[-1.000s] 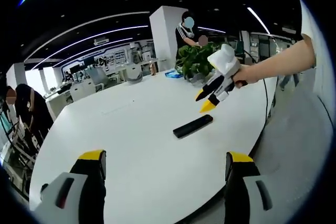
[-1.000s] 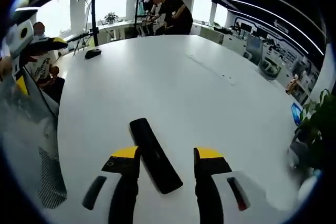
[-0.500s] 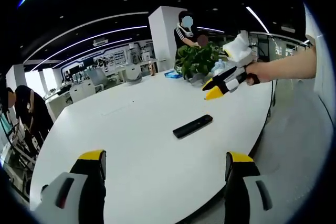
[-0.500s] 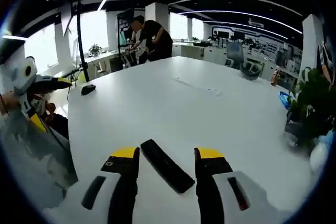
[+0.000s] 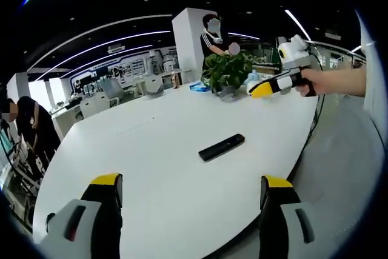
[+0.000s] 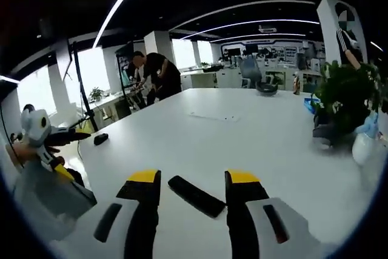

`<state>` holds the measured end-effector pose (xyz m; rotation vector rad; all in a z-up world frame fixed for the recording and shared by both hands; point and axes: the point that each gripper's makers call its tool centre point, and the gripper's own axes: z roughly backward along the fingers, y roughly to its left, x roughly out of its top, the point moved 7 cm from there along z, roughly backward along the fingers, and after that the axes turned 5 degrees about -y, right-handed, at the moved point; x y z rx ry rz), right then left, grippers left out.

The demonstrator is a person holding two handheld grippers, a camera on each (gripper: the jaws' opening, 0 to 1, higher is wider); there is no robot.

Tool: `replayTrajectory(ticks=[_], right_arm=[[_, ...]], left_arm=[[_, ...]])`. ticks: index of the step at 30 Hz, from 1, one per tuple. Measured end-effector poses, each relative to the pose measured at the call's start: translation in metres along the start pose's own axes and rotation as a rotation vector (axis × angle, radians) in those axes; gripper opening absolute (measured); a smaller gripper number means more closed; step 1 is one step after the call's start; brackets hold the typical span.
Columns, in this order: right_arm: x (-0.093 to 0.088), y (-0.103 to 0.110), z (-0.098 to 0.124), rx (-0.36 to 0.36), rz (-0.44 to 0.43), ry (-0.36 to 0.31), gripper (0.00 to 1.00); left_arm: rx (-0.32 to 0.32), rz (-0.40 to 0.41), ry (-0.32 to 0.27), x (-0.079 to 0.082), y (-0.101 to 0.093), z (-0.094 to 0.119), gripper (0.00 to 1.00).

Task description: Press the specified remote control buttons in sequence, fully releasing each button before pressing the next.

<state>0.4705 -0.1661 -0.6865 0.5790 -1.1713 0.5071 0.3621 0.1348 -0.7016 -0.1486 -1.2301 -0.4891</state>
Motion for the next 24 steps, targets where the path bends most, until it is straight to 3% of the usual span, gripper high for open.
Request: replayTrajectory(ticks=[12,24], right_arm=[[-0.001,0.008,0.047,-0.091,0.017,-0.039,0.45],[0.007,0.021,0.064,-0.127,0.087,-0.061,0.45]], left_arm=[[-0.013,-0.011,0.01,-0.001,-0.003,0.001,0.93],[-0.01,-0.008,0.006,-0.001,-0.002,0.003,0.92]])
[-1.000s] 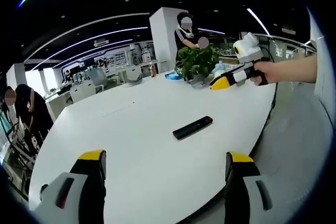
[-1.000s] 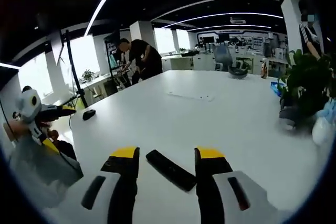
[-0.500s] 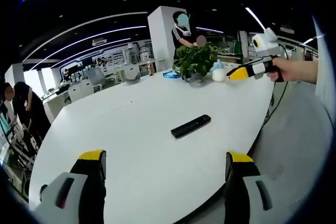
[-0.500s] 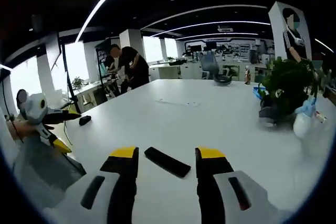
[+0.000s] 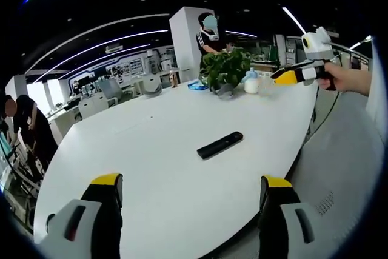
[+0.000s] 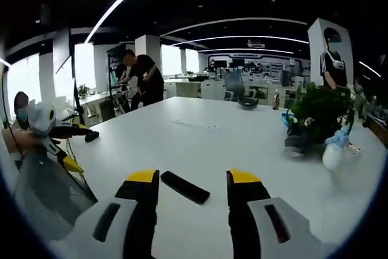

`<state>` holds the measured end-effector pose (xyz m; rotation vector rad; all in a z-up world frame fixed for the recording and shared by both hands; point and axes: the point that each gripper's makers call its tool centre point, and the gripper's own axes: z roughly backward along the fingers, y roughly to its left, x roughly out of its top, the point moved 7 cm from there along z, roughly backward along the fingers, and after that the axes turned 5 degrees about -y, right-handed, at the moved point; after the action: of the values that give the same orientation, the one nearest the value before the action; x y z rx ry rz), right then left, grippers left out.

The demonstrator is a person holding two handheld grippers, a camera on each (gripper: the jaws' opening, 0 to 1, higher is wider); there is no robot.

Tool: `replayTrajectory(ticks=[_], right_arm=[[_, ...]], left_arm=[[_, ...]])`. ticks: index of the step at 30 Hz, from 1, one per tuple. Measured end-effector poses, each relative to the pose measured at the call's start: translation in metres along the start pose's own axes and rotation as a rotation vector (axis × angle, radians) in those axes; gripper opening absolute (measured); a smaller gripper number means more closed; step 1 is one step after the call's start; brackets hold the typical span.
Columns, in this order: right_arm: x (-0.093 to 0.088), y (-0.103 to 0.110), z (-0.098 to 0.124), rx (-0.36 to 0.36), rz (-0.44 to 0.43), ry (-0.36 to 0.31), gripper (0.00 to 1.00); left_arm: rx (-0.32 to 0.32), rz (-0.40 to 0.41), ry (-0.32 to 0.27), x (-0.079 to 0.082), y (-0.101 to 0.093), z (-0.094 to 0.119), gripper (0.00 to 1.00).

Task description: Press the specified remote control buttons in sequence, fully releasing each button before pressing the next.

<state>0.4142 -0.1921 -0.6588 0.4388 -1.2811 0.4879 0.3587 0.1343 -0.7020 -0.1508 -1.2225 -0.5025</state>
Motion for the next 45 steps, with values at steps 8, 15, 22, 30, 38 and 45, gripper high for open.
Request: replayTrajectory(ticks=[8,15,22,30,38,45], right_arm=[[-0.001,0.002,0.018,-0.029,-0.005,-0.021,0.44],[-0.009,0.004,0.017,-0.024,-0.014,0.003,0.43],[-0.012,0.006,0.016,-0.004,0.013,0.02,0.43],[-0.012,0.003,0.018,-0.024,0.019,0.01,0.42],[-0.013,0.004,0.017,-0.017,0.024,0.021,0.41],[-0.013,0.003,0.018,-0.014,0.007,0.016,0.4]], left_arm=[[0.008,-0.003,-0.003,-0.002,0.003,0.0,0.92],[0.024,0.021,0.002,-0.005,0.006,0.0,0.92],[0.026,0.025,0.01,-0.006,0.006,0.0,0.9],[0.025,0.026,0.012,-0.005,0.005,0.0,0.9],[0.028,0.033,0.012,-0.004,0.004,0.001,0.9],[0.027,0.032,0.015,-0.003,0.003,0.001,0.89]])
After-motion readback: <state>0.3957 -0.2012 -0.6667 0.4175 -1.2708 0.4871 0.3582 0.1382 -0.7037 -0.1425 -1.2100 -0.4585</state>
